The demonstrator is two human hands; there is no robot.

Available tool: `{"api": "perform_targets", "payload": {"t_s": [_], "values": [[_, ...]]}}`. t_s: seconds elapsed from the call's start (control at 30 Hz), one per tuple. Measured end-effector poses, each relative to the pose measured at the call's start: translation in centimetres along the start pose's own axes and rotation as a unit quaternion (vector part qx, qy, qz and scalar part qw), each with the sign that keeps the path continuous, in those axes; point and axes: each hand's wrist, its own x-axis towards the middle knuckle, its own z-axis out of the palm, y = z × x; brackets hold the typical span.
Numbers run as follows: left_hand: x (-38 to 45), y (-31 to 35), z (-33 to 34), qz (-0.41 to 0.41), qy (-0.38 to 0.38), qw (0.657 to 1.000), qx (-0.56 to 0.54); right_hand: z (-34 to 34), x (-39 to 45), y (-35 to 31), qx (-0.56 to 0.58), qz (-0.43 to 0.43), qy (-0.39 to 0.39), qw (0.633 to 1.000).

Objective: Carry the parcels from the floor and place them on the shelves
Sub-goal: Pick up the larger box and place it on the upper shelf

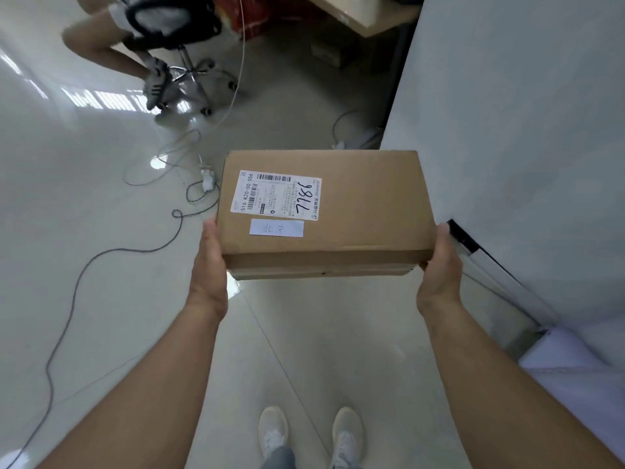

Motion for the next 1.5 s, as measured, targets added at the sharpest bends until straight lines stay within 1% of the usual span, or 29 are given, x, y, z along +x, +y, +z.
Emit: {"api": "perform_targets", "payload": {"t_s": [0.17,0.3,0.37,0.57,0.77,0.87,0.97,1.07,1.13,1.3,1.37,1.43,1.5], "values": [[-4.1,5.5,1.0,0.05,-0.034,0.998,-0.021,-1.3,-3.5,-6.1,0.014,-0.055,0.019,0.998],[-6.3,8.5,1.3,0.078,-0.057,0.995,-0.037,-2.4,-6.5,-9.0,0.032,-0.097,0.045,0.994],[-7.2,9.6,1.3,0.095,-0.088,0.99,-0.047,-3.0,-8.1,-9.9,0.035,-0.118,0.054,0.991],[-9.4,11.6,0.0,0.102,-0.157,0.981,-0.044,-5.2,-12.4,-11.1,0.05,-0.139,0.074,0.986],[-12.3,14.3,0.6,0.16,-0.242,0.956,-0.039,-8.4,-16.7,-12.5,0.049,-0.163,0.109,0.979],[-13.6,15.4,2.0,0.189,-0.276,0.941,-0.048,-10.6,-18.6,-13.3,0.044,-0.177,0.151,0.972],[-15.2,16.3,3.8,0.196,-0.308,0.929,-0.056,-13.0,-20.5,-14.6,0.042,-0.2,0.191,0.96],[-17.3,17.2,5.7,0.185,-0.348,0.917,-0.058,-15.6,-22.6,-16.1,0.045,-0.217,0.229,0.948],[-18.6,17.8,6.9,0.173,-0.36,0.915,-0.058,-17.3,-24.1,-17.1,0.045,-0.223,0.251,0.941],[-22.1,19.8,10.0,0.153,-0.405,0.901,-0.001,-21.8,-26.9,-19.7,0.084,-0.246,0.305,0.916],[-24.0,20.6,11.6,0.154,-0.423,0.893,0.016,-23.8,-27.7,-20.5,0.095,-0.249,0.323,0.908],[-26.2,21.2,13.3,0.159,-0.451,0.878,0.004,-26.2,-28.5,-21.3,0.099,-0.249,0.337,0.902],[-28.4,21.7,15.2,0.178,-0.463,0.868,-0.004,-28.8,-29.4,-22.3,0.094,-0.255,0.353,0.895]]}}
